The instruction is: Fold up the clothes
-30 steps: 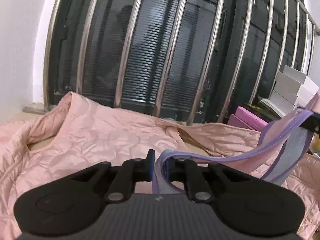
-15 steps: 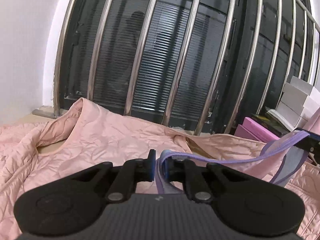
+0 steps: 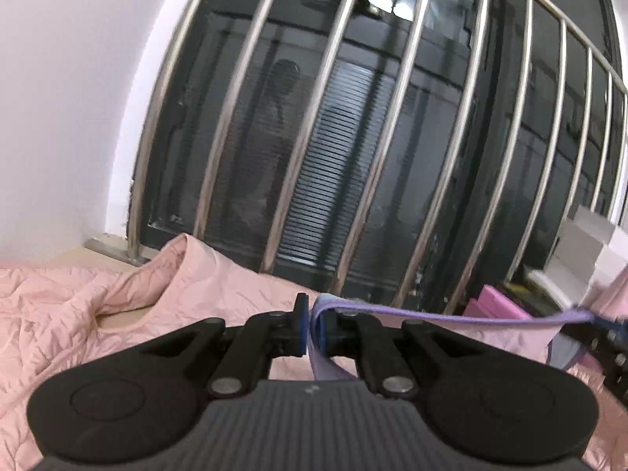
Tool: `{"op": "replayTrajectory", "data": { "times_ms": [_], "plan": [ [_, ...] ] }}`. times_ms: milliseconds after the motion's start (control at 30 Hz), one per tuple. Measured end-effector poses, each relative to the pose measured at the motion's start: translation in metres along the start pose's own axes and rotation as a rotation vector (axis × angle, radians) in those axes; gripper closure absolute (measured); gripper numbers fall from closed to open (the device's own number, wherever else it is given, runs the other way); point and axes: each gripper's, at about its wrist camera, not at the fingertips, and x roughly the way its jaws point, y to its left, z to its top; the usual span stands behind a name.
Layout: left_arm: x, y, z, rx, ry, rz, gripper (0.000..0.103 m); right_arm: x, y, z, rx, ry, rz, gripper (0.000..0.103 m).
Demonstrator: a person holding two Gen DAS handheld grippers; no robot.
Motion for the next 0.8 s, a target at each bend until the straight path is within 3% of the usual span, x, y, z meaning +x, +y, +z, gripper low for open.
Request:
{"op": "replayTrajectory", "data": {
  "times_ms": [167, 400, 500, 800],
  "plan": [
    [-0.007, 0.008, 0.007, -0.044, -0.029, 0.017, 0.098, 0.008, 0.002, -0.003, -0.018, 0.062, 0.002, 0.084],
    [-0.004, 0.013, 0.006, -0.051, -0.010, 0.059, 0.098, 0.016, 0.009, -0.006, -0.051, 0.113, 0.026, 0.083],
    [-0.004, 0.017, 0.006, -0.070, -0.004, 0.072, 0.098, 0.019, 0.012, -0.009, -0.071, 0.135, 0.032, 0.073],
    [-0.002, 0.021, 0.005, -0.095, 0.004, 0.098, 0.098, 0.025, 0.017, -0.014, -0.086, 0.197, 0.060, 0.069]
  ]
}}
